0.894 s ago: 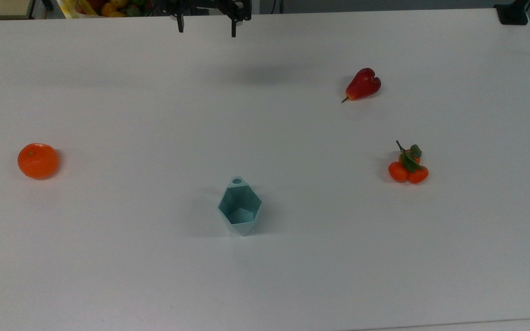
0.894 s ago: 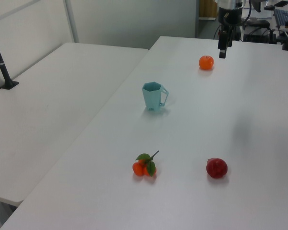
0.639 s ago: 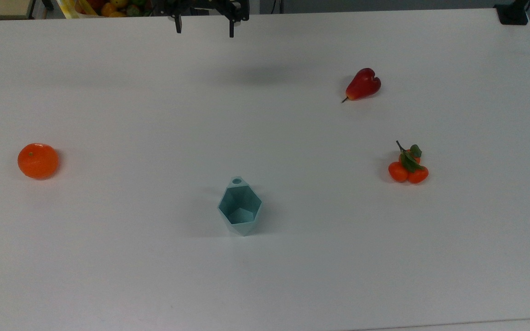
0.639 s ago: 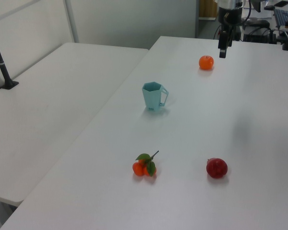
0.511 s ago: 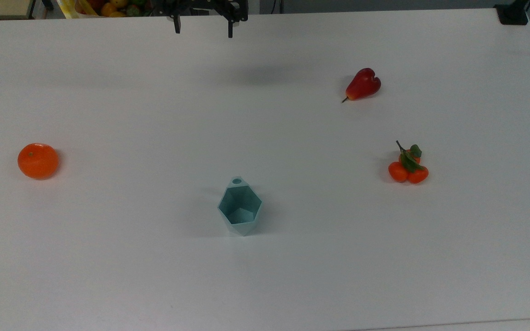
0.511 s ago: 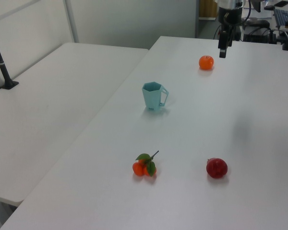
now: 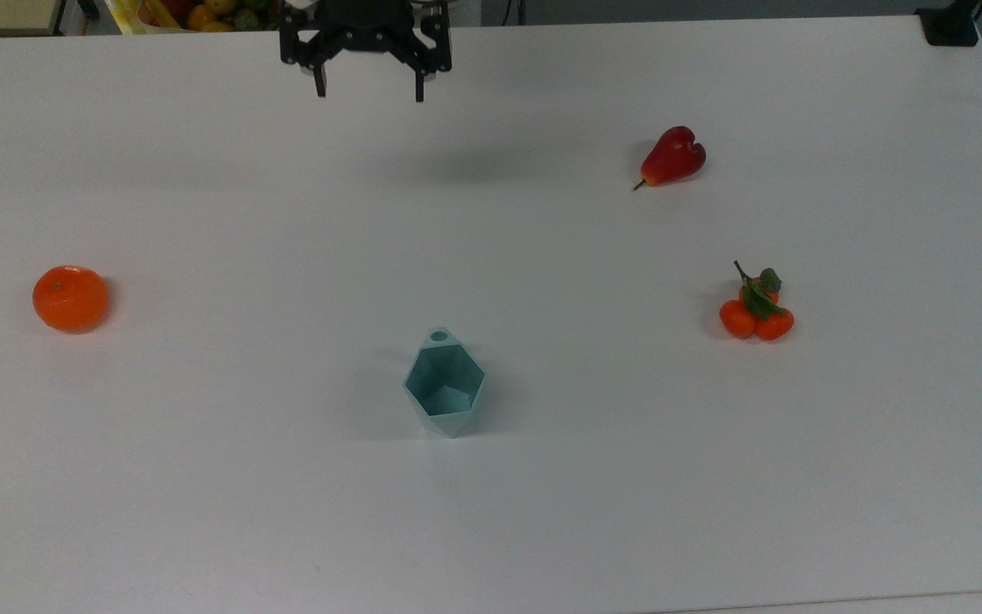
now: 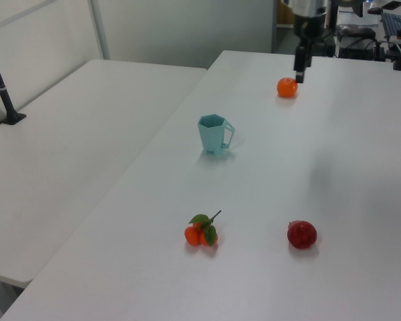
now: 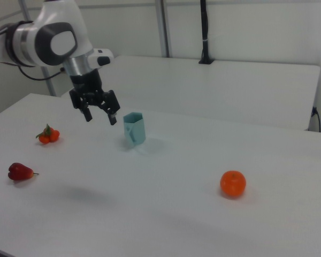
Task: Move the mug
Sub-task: 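Move the open gripper down over the teal mug's rim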
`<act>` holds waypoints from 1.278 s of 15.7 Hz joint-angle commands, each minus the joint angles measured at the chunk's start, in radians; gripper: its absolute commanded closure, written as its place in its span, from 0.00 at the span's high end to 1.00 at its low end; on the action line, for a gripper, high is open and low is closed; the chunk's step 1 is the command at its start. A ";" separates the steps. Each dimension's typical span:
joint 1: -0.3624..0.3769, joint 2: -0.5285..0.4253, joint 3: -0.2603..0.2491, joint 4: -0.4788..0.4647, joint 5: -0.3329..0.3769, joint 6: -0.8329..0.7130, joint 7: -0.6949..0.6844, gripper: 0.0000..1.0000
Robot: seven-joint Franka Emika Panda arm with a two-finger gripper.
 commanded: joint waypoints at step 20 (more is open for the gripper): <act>0.041 0.487 0.018 0.134 0.012 0.617 0.085 1.00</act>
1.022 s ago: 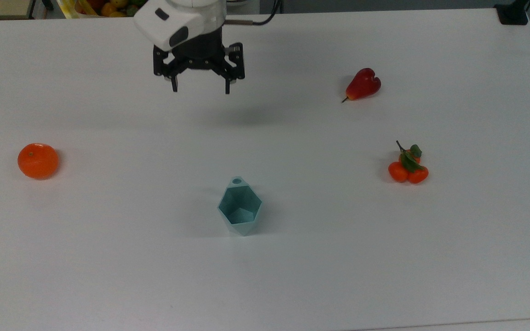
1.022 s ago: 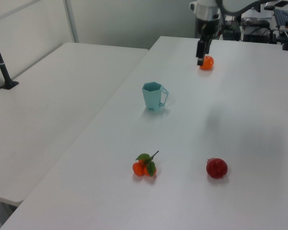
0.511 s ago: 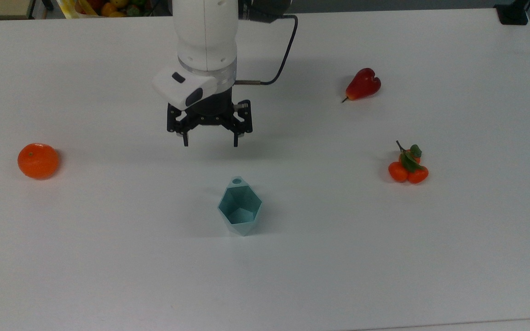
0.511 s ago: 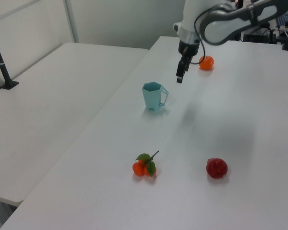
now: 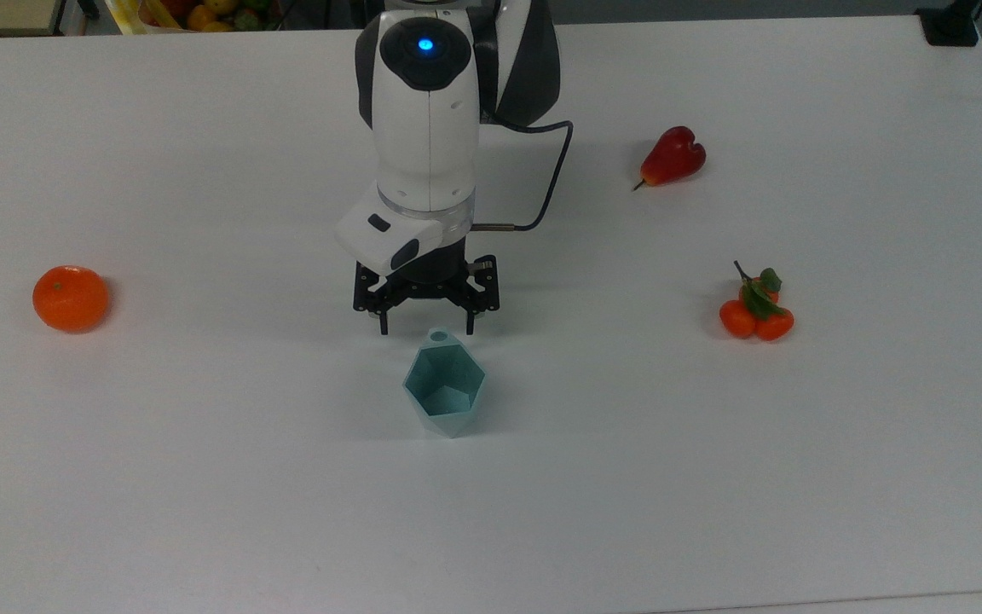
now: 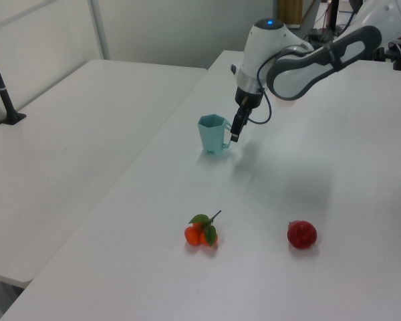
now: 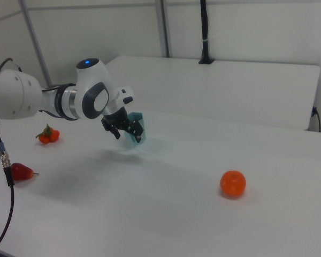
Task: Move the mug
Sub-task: 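Close the gripper on the teal mug's rim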
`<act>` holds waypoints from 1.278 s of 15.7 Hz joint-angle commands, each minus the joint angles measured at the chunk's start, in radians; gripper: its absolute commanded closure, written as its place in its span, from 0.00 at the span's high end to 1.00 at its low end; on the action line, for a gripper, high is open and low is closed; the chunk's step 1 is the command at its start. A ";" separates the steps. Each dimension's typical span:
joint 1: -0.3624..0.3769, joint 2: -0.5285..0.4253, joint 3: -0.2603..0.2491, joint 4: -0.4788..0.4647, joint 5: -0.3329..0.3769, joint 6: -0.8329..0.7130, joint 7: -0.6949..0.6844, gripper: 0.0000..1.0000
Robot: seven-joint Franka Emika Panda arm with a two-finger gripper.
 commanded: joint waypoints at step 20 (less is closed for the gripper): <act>0.007 -0.102 -0.002 -0.044 -0.001 0.034 0.067 0.09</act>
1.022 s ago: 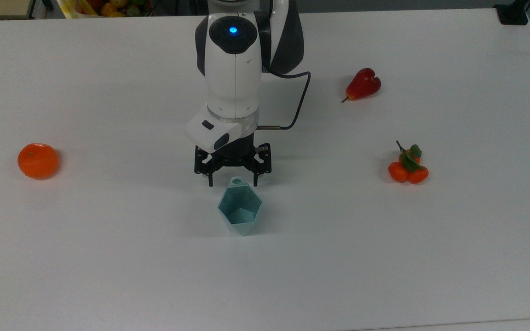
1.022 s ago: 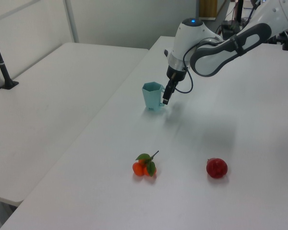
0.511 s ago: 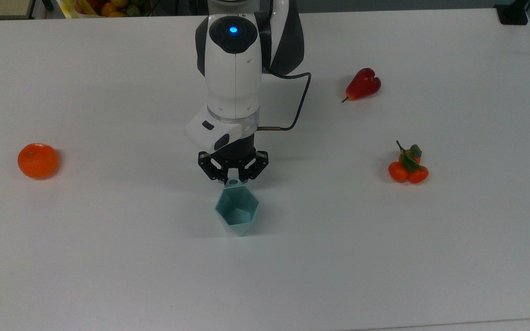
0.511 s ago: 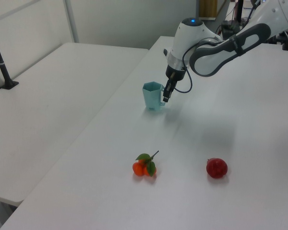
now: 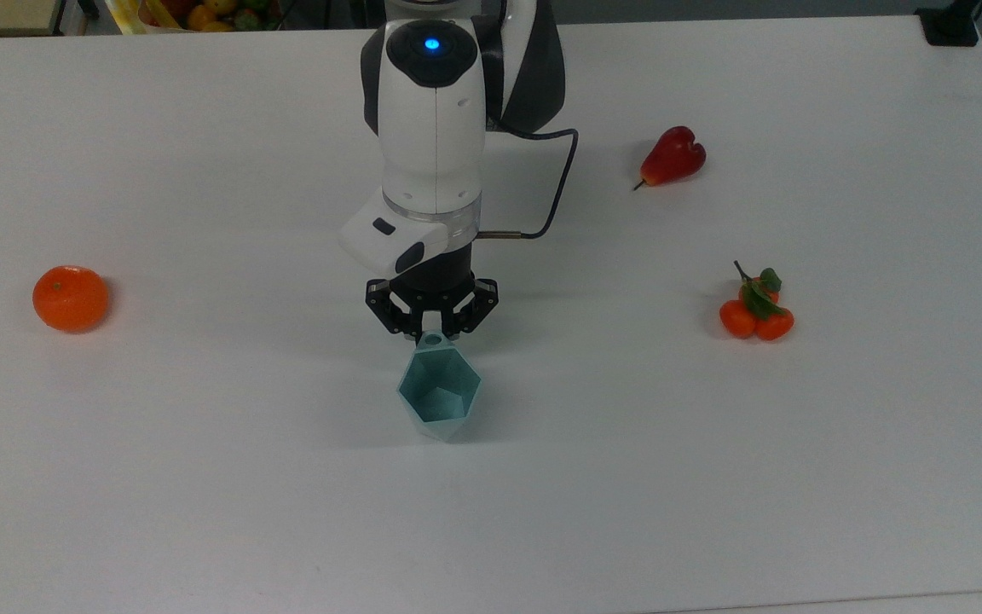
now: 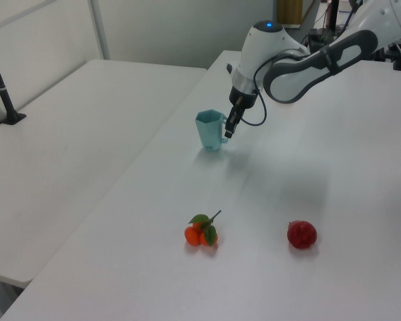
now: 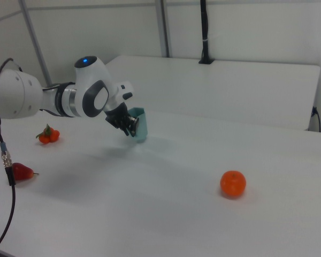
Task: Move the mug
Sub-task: 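Lift and carry the teal mug toward the red pear, lower it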
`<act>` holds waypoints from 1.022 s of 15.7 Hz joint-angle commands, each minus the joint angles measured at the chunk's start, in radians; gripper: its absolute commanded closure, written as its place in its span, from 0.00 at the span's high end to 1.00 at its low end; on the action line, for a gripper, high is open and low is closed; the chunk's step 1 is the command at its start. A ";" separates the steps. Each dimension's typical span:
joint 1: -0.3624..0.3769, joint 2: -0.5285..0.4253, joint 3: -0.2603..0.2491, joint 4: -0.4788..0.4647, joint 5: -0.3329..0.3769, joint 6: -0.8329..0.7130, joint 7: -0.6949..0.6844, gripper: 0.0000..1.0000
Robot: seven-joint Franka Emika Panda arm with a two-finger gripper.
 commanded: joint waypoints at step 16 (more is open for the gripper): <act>-0.024 -0.605 -0.002 -0.658 -0.013 -0.185 0.064 0.09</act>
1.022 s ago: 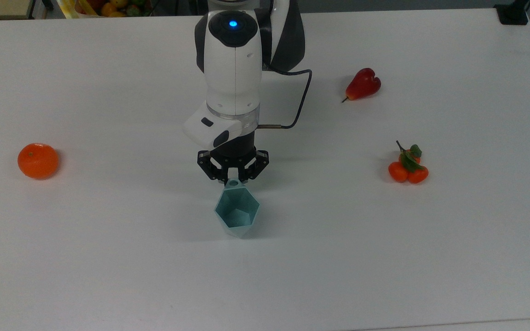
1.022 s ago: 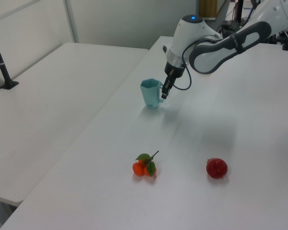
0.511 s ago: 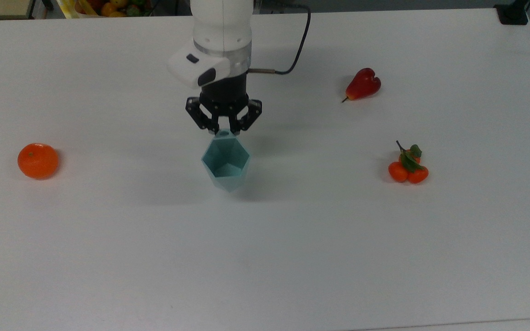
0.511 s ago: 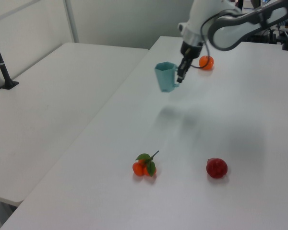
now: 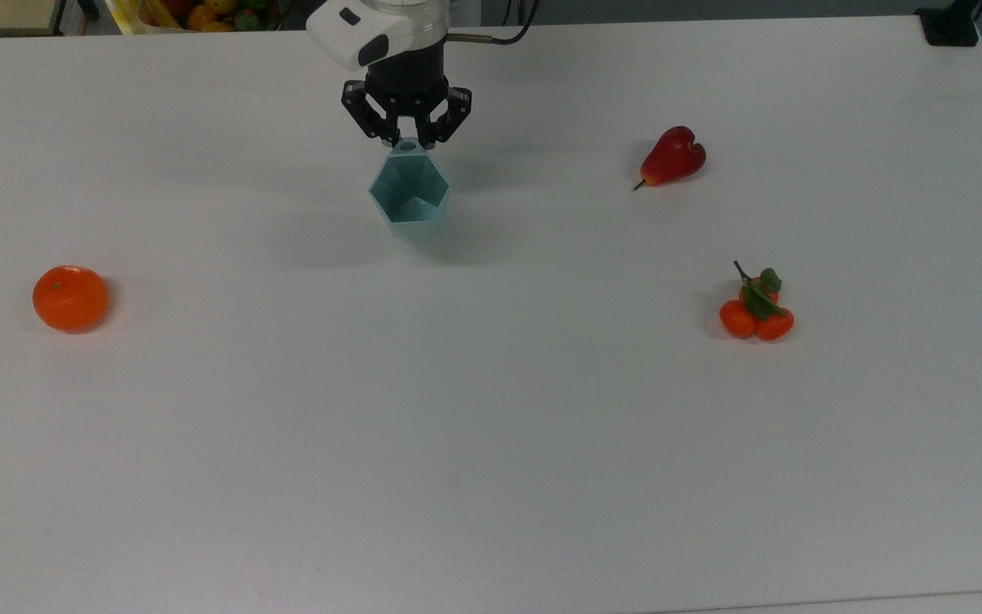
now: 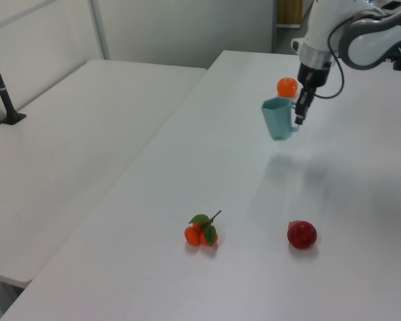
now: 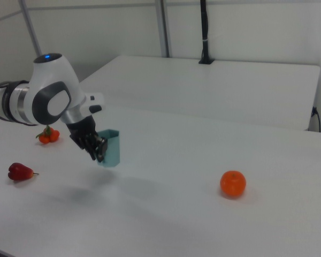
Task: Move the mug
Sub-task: 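Lift and carry the teal mug toward the red pear, lower it, then open the gripper and raise it away from the mug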
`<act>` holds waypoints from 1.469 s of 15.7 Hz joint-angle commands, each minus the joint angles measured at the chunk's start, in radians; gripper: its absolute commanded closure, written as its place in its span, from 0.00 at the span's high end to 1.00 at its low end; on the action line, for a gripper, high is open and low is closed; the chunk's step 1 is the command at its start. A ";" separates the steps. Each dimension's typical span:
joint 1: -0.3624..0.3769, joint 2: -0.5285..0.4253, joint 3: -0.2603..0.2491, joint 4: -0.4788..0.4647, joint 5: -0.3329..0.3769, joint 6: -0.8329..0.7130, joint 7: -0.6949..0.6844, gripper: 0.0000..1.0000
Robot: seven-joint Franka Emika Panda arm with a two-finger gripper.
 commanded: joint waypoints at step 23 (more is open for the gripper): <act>-0.002 0.077 0.001 0.359 -0.054 -0.438 0.004 1.00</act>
